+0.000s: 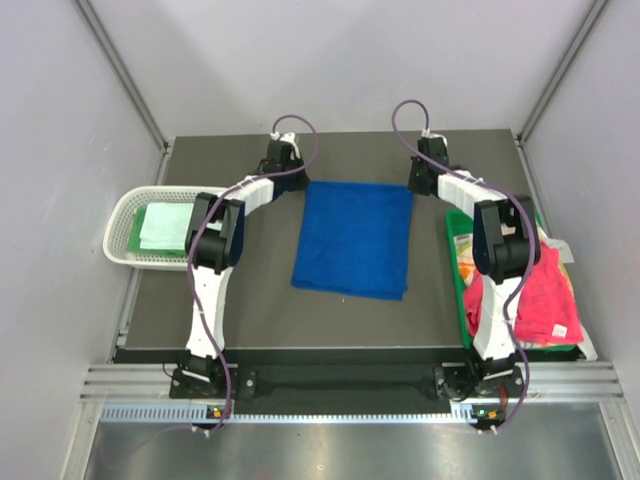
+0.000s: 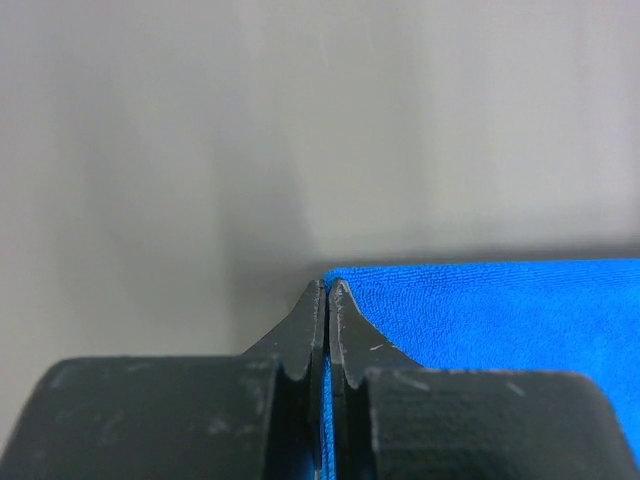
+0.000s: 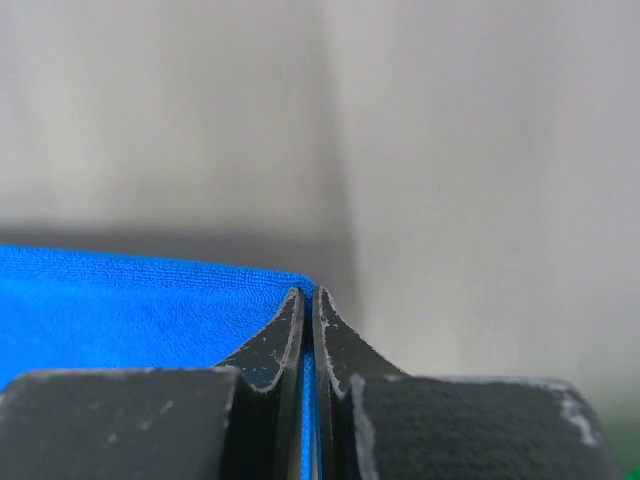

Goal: Fold and stack the towels
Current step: Fold the towel

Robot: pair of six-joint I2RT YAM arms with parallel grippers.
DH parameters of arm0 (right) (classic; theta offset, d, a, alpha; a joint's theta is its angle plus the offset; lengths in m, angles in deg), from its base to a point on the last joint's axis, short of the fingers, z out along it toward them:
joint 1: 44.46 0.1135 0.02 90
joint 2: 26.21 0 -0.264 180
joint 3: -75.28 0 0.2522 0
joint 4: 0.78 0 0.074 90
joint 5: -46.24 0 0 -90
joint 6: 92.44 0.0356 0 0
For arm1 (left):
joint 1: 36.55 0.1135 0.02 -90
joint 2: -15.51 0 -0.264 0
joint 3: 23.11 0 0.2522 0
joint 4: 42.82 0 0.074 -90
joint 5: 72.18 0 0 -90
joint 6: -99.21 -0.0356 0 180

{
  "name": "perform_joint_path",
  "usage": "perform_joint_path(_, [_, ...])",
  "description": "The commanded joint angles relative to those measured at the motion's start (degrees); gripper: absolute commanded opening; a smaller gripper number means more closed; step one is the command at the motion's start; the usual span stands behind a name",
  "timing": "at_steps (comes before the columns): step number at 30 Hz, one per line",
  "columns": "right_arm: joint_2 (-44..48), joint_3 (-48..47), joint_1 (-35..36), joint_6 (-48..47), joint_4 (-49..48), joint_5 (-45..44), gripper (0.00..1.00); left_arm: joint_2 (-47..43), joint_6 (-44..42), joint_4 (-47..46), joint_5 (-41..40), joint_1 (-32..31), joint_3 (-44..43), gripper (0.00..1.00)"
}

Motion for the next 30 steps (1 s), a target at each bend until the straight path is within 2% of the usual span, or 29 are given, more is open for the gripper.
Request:
perform_joint_path(1, [0.41,-3.24,-2.16,-2.92,-6.0,1.2,0.0,0.78,1.18,-7.28,1.32,2.71,-4.17,0.0])
perform_joint_path(6, [1.47,-2.98,-2.34,-4.15,-8.39,3.04,0.0,0.7,1.71,-9.93,5.36,3.33,-6.47,0.0])
perform_joint_path(11, [5.77,2.11,-2.43,-3.54,-10.41,2.96,0.0,-3.6,3.55,-13.0,8.09,3.33,-1.29,0.0])
perform_joint_path(19, [18.58,17.12,-0.5,0.15,-12.6,3.23,0.0,-15.1,8.65,-16.96,8.1,2.19,17.05,0.0])
perform_joint_path(24, [26.24,26.45,1.79,3.13,-12.52,2.52,0.0,-22.85,9.44,-15.39,3.36,0.52,27.01,0.0])
perform_joint_path(30, [34.24,37.79,7.58,5.51,-13.49,0.94,0.0,-32.34,10.67,-16.79,1.24,-0.19,40.26,0.0])
